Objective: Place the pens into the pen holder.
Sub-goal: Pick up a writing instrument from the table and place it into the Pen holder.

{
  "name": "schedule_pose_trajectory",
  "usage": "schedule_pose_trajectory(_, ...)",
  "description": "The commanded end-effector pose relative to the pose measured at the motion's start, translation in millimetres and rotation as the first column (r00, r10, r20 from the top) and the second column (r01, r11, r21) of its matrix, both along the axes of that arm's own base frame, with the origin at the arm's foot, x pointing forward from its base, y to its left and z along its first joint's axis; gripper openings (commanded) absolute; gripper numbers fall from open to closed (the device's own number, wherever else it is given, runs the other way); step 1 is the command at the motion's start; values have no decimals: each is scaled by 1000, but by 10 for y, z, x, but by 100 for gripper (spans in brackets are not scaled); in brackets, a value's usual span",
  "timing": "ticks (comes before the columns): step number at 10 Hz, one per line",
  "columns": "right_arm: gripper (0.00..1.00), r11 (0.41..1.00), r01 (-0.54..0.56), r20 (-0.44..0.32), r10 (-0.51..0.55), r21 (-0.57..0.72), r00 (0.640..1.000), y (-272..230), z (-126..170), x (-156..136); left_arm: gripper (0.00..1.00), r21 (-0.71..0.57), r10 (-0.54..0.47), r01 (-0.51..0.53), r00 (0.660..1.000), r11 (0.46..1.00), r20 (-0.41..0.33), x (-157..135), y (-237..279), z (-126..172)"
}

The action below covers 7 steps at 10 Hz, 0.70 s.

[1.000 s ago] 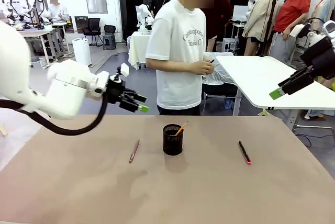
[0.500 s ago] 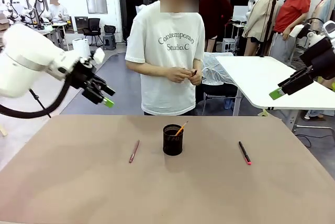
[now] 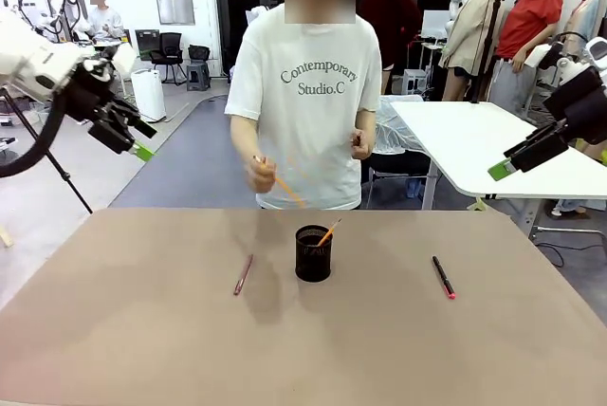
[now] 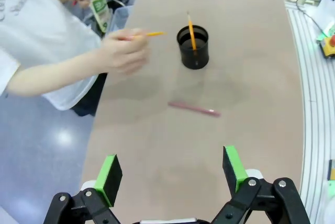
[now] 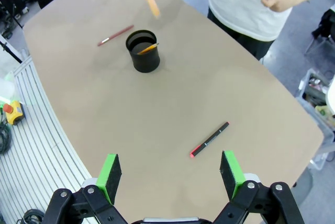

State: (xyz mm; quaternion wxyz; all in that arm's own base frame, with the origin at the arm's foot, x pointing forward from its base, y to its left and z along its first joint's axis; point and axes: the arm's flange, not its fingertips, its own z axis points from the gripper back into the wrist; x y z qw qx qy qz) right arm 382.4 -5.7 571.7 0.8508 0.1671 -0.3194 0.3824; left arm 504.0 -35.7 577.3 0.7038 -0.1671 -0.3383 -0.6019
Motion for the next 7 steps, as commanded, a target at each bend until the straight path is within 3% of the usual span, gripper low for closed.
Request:
schedule_pose_trajectory(1, 100, 1000, -13, 8, 13, 28, 1000, 0, 4, 13, 100, 19, 34, -34, 999, 999, 12, -58, 119, 120)
schedule_pose_trajectory(3, 100, 1000, -13, 8, 13, 28, 1000, 0, 4, 13, 100, -5, 37, -37, 999, 999, 36, -61, 216, 147)
schedule_pose_trajectory(4, 100, 1000, -13, 8, 13, 28, 1000, 0, 4, 13, 100, -14, 52, -52, 999, 999, 8, -173, 197, 165)
schedule_pose_trajectory(7, 100, 1000, -13, 8, 13, 28, 1000, 0, 4, 13, 100, 0, 34, -34, 999, 999, 33, -61, 211, 159)
